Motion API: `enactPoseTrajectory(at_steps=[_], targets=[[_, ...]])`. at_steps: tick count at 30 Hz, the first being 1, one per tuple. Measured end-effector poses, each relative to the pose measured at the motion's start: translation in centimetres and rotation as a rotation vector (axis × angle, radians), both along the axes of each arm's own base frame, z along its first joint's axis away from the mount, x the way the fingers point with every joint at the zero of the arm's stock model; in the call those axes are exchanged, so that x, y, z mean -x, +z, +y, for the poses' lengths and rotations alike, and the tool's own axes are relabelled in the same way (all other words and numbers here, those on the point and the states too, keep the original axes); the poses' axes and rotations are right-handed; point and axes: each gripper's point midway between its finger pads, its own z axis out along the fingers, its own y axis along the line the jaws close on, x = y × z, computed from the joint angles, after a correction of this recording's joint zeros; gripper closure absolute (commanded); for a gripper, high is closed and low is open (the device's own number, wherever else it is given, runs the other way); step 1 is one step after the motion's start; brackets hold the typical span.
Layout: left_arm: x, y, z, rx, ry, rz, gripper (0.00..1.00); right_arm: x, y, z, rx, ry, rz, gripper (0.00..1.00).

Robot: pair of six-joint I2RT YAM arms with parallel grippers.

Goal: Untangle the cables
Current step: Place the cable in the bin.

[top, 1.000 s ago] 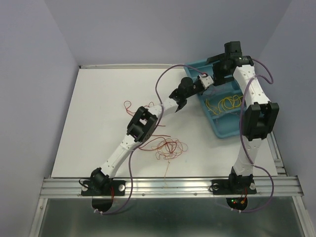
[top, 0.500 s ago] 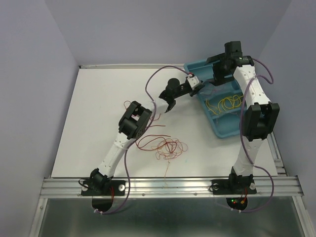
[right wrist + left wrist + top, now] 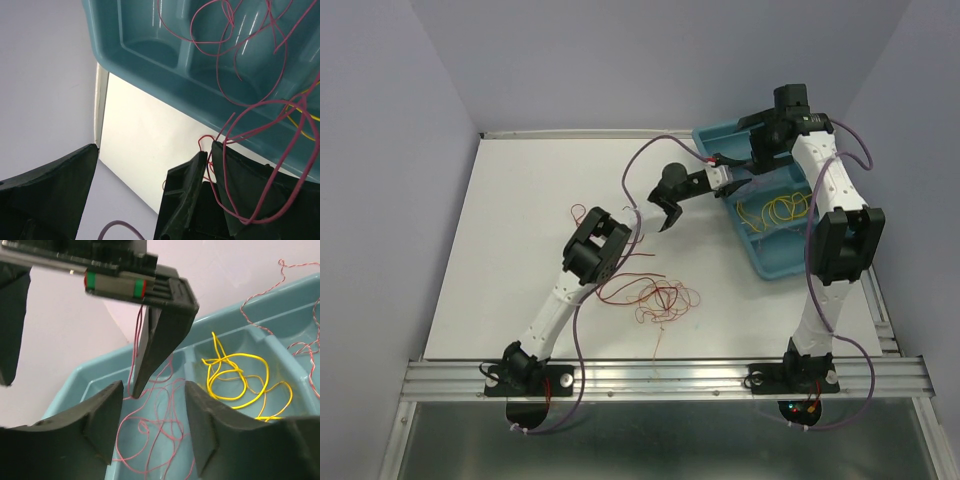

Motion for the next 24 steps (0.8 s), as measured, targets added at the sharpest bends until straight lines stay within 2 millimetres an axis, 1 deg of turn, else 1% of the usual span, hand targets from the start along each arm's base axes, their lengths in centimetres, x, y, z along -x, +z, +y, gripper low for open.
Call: enactPoseTrajectory(at_steps=[1, 3, 4, 6, 8, 11, 12, 13, 16, 21, 24], targets=[[0.1, 0.2, -0.2, 0.001, 0.001, -0.008, 0.53, 0.0, -0.1, 0.0, 0.0, 0.0, 0.001, 0.0], [0.1, 0.8, -0.4, 0.009, 0.001, -0.02, 0.6, 0.0, -0.1, 0.0, -0.001, 0.001, 0.002, 0.0], [0.1, 1.3, -0.5, 0.014, 0.005, -0.033, 0.69, 0.0, -0.1, 0.0, -0.002, 0.002, 0.003, 0.0], [0.1, 1.7, -0.7, 0.012, 0.007, -0.046, 0.78, -0.1, -0.1, 0.1, -0.004, 0.003, 0.0, 0.0], [0.1, 1.8, -0.8, 0.005, 0.011, -0.064, 0.83, -0.1, 0.1, 0.1, -0.008, 0.002, -0.003, 0.0], [0.2, 1.6, -1.0, -0.009, 0.015, -0.088, 0.83, 0.0, -0.1, 0.1, -0.007, 0.002, 0.005, 0.0], [0.3, 1.6, -1.1, -0.01, 0.015, -0.089, 0.8, 0.1, -0.1, 0.0, -0.005, 0.001, 0.01, 0.0], [0.3, 1.6, -1.1, -0.011, 0.015, -0.092, 0.7, 0.1, -0.2, -0.1, -0.004, 0.001, 0.011, 0.0], [0.2, 1.5, -1.1, -0.009, 0.02, -0.093, 0.61, 0.2, -0.2, -0.2, -0.001, 0.002, 0.012, 0.0], [-0.3, 1.4, -0.8, -0.003, 0.049, -0.088, 0.55, 0.2, -0.2, -0.2, 0.0, 0.005, 0.012, 0.0], [-0.7, 1.4, -0.6, 0.0, 0.068, -0.083, 0.49, 0.2, -0.2, -0.2, -0.001, 0.006, 0.012, 0.0]])
